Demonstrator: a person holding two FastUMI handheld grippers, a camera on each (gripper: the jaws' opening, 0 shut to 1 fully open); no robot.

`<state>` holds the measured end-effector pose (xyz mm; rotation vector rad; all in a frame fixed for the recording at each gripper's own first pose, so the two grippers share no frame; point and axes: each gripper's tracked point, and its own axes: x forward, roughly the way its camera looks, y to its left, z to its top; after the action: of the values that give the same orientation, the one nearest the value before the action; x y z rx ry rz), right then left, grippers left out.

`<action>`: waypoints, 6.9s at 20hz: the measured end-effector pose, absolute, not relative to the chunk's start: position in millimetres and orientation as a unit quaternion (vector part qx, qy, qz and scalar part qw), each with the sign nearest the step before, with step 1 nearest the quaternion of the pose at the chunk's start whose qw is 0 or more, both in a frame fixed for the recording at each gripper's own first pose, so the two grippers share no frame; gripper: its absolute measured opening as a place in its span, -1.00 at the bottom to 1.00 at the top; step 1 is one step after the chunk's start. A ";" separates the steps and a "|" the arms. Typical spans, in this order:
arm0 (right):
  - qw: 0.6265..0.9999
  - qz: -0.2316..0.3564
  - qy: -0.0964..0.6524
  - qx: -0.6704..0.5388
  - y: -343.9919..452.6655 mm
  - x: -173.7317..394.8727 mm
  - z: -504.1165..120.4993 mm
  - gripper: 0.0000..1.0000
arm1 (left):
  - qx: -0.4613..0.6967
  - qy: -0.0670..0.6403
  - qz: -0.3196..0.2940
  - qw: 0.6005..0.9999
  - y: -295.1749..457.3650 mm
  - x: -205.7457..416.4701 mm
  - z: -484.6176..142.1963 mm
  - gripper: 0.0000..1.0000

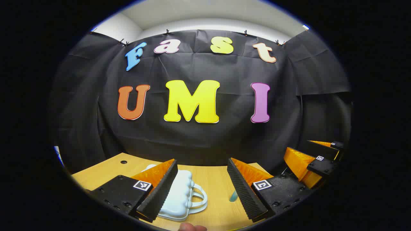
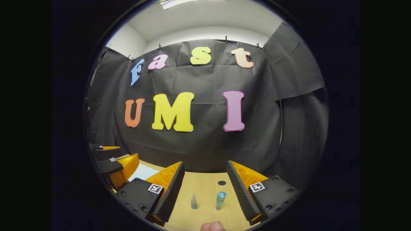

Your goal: First open the suitcase, pack the skin care products into it, and then close the suitcase.

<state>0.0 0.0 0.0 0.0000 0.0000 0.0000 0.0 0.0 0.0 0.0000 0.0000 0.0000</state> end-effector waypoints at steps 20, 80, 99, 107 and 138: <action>1.000 -0.011 0.011 -0.008 -25.4 5.2 -9.5 0.58 | 0.012 0.020 0.000 1.000 1.7 14.2 -17.4 0.97; 0.993 -0.014 0.113 -0.039 15.9 11.2 -53.9 0.58 | 0.289 0.105 0.089 0.947 334.2 83.9 -17.8 -0.94; 0.978 -0.002 0.178 -0.107 53.1 45.0 -85.7 0.59 | -0.099 0.259 0.092 0.956 522.4 93.2 -286.0 -0.70; 0.983 -0.010 0.173 -0.067 32.1 41.5 -90.4 0.59 | -0.069 0.190 0.152 0.967 510.0 69.4 -203.9 0.94; 0.974 -0.074 0.210 -0.045 -184.7 -41.9 -141.2 0.58 | -0.018 0.241 -0.147 0.959 -153.5 86.9 -262.6 0.94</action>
<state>-41.9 -184.7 -141.2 -0.0916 0.4237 -0.1484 86.9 -153.5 -262.6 -0.0373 0.4892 -0.2981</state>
